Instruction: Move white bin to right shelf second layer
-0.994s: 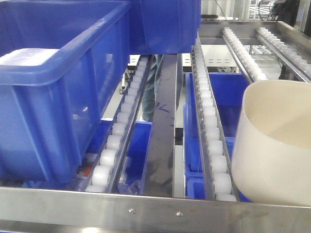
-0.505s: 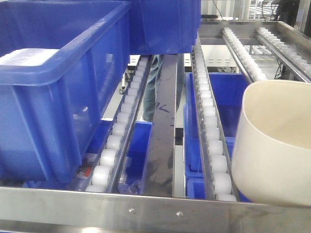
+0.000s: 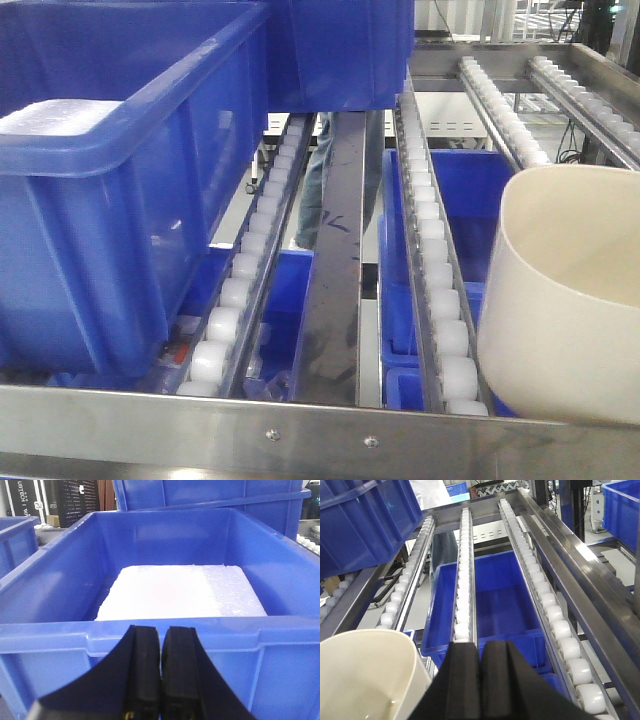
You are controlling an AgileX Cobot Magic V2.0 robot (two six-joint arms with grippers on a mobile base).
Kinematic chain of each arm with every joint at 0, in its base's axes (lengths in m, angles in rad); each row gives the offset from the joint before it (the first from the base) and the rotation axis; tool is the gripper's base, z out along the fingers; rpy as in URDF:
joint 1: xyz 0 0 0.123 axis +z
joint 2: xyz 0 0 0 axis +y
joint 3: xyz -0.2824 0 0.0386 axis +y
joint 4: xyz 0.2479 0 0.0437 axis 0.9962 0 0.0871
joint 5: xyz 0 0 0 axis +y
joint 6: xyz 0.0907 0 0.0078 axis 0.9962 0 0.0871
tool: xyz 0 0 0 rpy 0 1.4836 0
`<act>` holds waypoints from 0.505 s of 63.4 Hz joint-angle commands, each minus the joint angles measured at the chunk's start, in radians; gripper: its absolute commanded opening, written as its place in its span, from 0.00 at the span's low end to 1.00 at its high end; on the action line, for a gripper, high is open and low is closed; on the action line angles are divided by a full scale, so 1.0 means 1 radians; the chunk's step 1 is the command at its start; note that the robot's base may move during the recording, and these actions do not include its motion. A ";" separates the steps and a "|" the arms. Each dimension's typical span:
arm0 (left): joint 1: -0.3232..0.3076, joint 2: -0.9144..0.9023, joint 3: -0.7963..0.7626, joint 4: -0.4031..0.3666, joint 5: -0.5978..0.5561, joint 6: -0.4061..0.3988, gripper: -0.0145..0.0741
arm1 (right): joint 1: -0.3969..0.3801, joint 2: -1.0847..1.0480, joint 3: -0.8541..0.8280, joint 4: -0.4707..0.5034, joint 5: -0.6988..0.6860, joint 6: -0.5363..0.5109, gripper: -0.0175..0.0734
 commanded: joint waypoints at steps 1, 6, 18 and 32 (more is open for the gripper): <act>-0.003 -0.013 0.033 -0.003 -0.089 -0.007 0.26 | -0.009 -0.021 -0.017 0.000 -0.093 -0.006 0.25; -0.003 -0.013 0.033 -0.003 -0.089 -0.007 0.26 | -0.009 -0.021 -0.017 -0.022 -0.093 -0.006 0.25; -0.003 -0.013 0.033 -0.003 -0.089 -0.007 0.26 | -0.009 -0.021 -0.017 -0.117 -0.109 0.028 0.25; -0.003 -0.013 0.033 -0.003 -0.089 -0.007 0.26 | -0.009 -0.021 -0.017 -0.140 -0.108 0.056 0.25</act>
